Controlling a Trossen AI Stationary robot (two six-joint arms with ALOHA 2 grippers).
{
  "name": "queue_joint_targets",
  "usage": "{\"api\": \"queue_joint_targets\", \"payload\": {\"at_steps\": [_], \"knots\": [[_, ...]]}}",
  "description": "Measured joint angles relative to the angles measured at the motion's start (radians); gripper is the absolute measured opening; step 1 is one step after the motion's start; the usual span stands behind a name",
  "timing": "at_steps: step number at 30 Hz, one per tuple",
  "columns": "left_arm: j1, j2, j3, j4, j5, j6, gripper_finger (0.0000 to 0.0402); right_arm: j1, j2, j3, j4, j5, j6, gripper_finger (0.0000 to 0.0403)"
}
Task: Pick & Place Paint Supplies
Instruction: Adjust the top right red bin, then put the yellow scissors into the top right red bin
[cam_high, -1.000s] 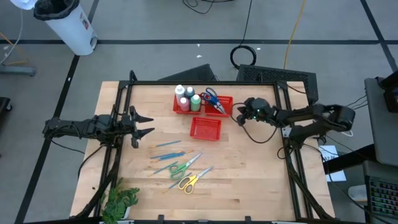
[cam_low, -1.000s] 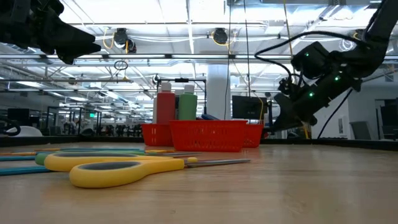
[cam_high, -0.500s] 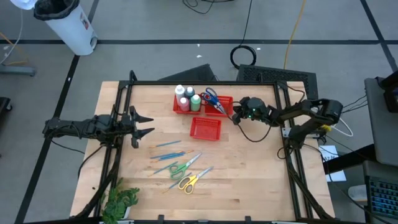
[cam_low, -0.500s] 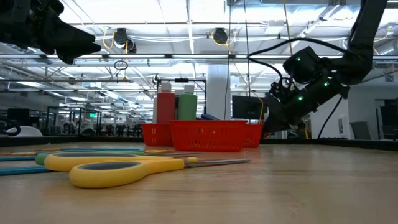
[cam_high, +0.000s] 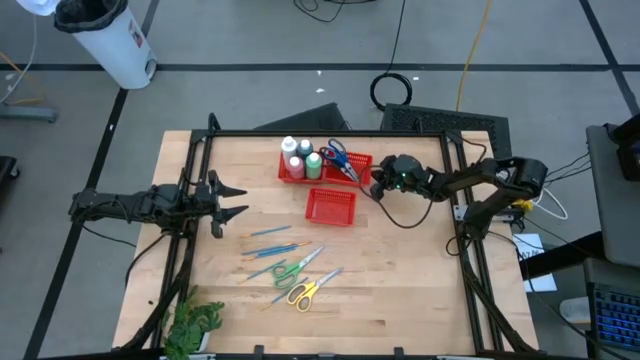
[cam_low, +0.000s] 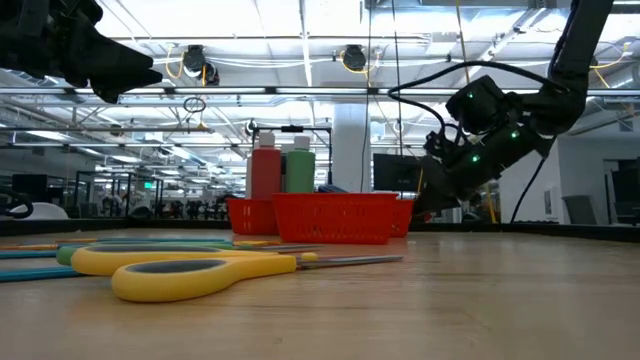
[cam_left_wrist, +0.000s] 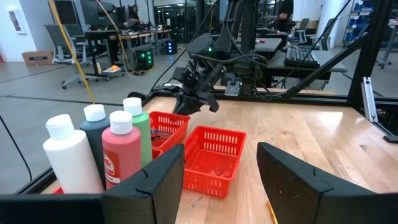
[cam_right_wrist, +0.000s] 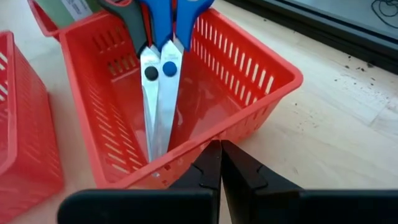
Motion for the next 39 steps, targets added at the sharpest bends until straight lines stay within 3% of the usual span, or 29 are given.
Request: {"api": "queue_joint_targets", "payload": {"at_steps": [8,19,24,31,34,39], "knots": [[0.0,0.0,0.0,0.0,0.0,0.0,0.0209,0.0,-0.079,0.0,-0.072,0.006,-0.006,0.0],[0.0,0.0,0.0,0.0,0.0,0.0,0.0209,0.057,-0.323,0.0,-0.22,0.003,0.005,0.0],[0.0,0.0,0.0,0.0,0.0,0.0,0.0209,0.197,-0.348,0.0,-0.113,0.0,0.003,0.0],[0.0,0.0,0.0,0.0,0.0,0.0,0.0209,0.473,-0.292,0.012,0.271,-0.003,-0.13,0.0023],[0.0,0.0,0.0,0.0,0.0,0.0,0.0209,0.577,-0.273,0.082,0.232,-0.003,-0.203,0.0048],[0.0,0.0,0.0,0.0,0.0,0.0,0.0209,0.715,-0.184,0.291,-0.005,-0.001,-0.268,0.0107]]}}
